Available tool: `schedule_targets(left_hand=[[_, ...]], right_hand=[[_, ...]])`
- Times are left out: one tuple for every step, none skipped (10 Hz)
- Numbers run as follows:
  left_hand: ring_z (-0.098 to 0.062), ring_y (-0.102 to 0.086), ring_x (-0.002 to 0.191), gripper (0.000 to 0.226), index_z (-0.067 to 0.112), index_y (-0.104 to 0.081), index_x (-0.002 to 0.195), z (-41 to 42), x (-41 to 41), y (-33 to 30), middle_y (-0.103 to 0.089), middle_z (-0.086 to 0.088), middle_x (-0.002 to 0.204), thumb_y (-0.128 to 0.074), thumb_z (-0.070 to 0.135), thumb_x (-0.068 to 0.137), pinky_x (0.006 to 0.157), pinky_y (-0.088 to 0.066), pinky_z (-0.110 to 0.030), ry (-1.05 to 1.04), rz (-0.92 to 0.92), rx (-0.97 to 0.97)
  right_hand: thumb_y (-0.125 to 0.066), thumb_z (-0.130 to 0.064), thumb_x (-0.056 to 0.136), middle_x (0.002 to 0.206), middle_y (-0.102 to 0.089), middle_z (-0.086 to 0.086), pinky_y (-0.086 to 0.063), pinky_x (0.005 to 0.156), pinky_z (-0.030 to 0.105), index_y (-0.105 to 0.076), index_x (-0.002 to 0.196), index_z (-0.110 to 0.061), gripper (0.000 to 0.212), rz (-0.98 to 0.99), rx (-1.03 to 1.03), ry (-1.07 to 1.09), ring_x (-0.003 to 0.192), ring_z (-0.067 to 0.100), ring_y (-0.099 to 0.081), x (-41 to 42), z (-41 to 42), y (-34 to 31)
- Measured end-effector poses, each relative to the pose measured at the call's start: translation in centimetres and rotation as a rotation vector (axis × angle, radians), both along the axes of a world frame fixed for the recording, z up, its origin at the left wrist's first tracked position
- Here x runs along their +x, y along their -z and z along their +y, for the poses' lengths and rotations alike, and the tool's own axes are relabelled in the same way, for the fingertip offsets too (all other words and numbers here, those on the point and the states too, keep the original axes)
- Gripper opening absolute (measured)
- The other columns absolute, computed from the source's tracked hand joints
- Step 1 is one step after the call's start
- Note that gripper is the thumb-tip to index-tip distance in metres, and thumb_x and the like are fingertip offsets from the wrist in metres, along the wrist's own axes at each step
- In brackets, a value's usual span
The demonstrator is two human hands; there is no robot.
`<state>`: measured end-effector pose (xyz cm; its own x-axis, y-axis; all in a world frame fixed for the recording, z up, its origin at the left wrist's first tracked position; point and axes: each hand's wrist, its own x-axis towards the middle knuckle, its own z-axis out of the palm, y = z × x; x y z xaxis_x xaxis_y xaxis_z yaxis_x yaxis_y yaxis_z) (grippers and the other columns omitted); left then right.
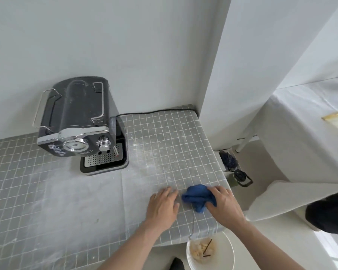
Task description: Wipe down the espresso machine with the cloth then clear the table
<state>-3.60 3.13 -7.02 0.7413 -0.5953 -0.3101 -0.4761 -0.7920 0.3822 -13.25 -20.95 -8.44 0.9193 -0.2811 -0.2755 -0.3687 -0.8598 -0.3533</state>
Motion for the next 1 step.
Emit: schedule_targets(left_hand=[[-0.022, -0.021, 0.157, 0.056, 0.023, -0.03, 0.161, 3.65, 1.75, -2.36, -0.023, -0.003, 0.171, -0.038, 0.042, 0.109, 0.124, -0.029, -0.045, -0.045, -0.027, 0.062]], right_hand=[[-0.06, -0.043, 0.093, 0.146, -0.046, -0.007, -0.041, 0.111, 0.035, -0.043, 0.146, -0.033, 0.057, 0.043, 0.028, 0.011, 0.133, 0.019, -0.041, 0.48, 0.11, -1.92]])
